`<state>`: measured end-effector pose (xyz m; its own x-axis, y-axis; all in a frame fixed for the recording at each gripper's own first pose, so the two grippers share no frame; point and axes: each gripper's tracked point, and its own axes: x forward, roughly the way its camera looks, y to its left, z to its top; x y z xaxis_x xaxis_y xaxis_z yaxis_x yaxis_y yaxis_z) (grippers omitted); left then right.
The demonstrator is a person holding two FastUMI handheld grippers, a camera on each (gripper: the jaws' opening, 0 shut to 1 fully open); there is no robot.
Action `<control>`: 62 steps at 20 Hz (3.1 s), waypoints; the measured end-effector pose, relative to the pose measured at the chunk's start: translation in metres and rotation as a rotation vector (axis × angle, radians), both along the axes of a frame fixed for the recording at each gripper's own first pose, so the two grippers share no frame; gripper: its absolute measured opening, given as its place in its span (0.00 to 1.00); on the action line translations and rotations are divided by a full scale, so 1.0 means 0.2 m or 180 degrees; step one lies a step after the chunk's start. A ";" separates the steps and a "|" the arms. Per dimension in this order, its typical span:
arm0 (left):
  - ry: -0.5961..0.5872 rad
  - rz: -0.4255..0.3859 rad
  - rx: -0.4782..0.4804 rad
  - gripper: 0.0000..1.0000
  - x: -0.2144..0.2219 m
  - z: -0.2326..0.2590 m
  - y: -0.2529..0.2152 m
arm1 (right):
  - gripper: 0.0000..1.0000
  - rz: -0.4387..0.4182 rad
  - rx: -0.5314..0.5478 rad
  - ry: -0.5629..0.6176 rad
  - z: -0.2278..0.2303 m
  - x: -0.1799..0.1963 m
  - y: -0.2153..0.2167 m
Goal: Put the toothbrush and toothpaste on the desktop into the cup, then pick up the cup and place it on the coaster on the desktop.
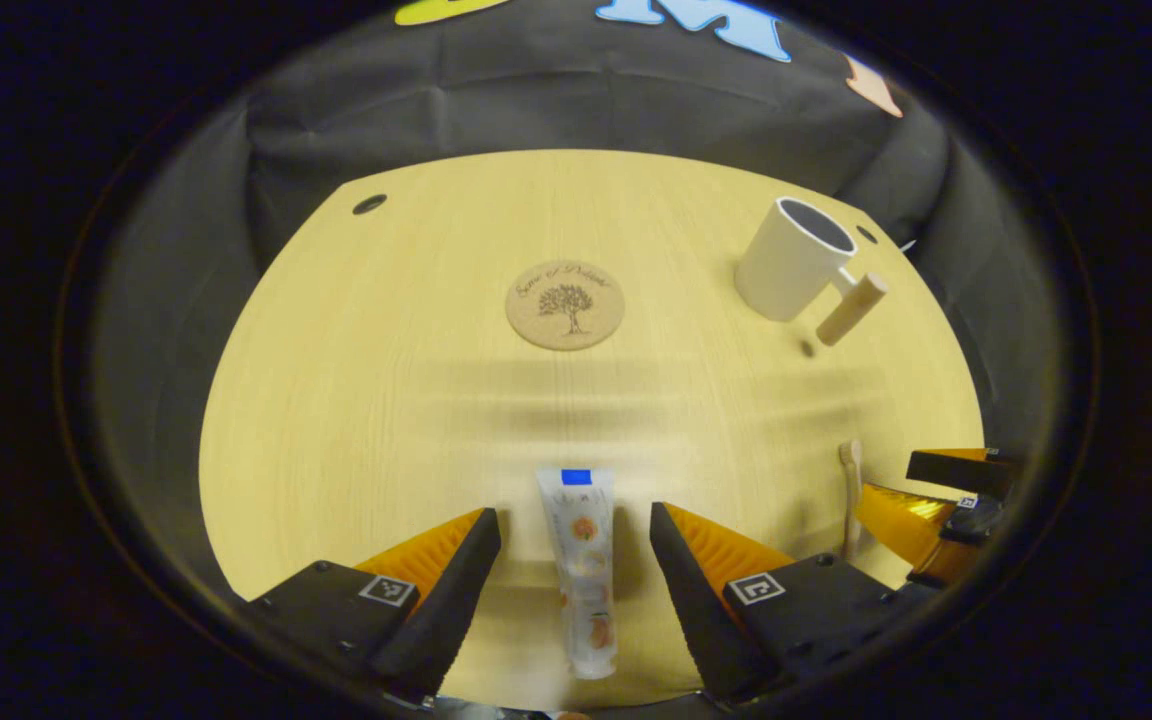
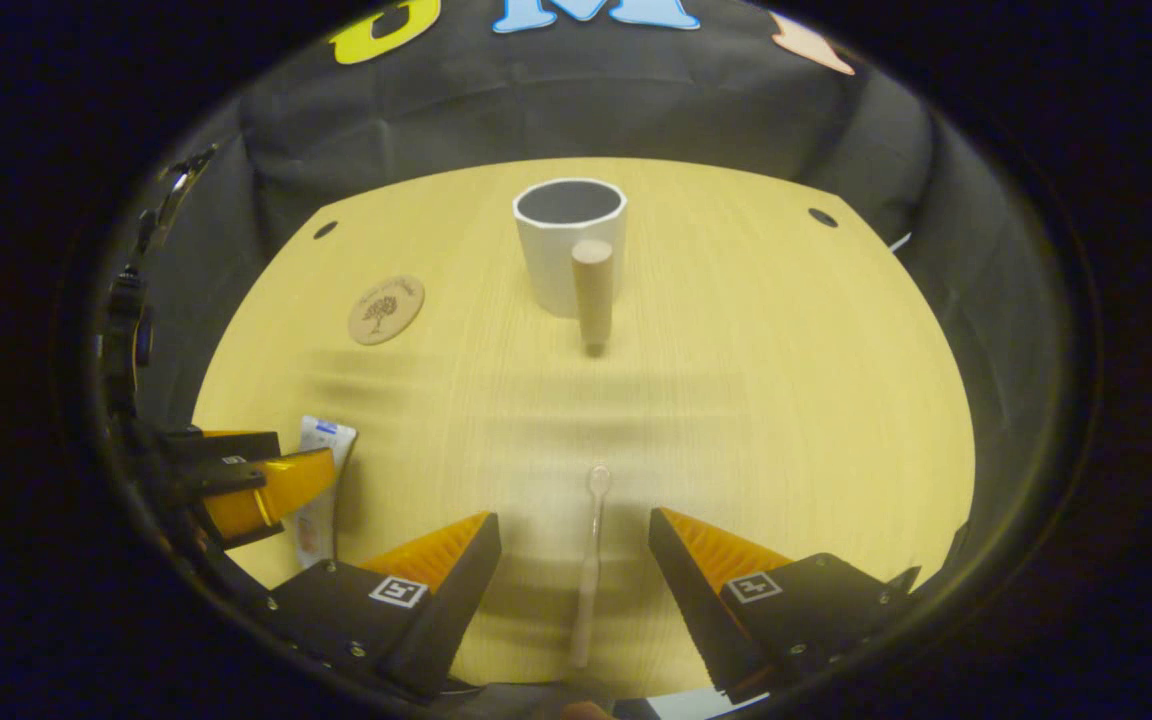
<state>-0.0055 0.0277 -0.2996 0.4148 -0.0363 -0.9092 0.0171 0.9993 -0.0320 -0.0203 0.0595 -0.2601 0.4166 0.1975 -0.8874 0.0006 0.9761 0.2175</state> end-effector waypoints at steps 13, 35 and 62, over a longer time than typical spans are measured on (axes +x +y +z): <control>0.0433 -0.0040 0.0050 0.94 -0.11 -0.14 0.03 | 0.83 0.0159 -0.0055 0.0908 -0.21 -0.26 0.02; 0.0350 -0.0084 0.0090 0.30 -0.11 -0.13 0.03 | 0.04 -0.0049 0.0236 0.1008 -0.22 -0.26 -0.03; -0.1205 0.0153 -0.0255 0.23 0.21 0.51 -0.15 | 0.04 0.0144 0.0588 -0.1084 0.41 0.11 -0.02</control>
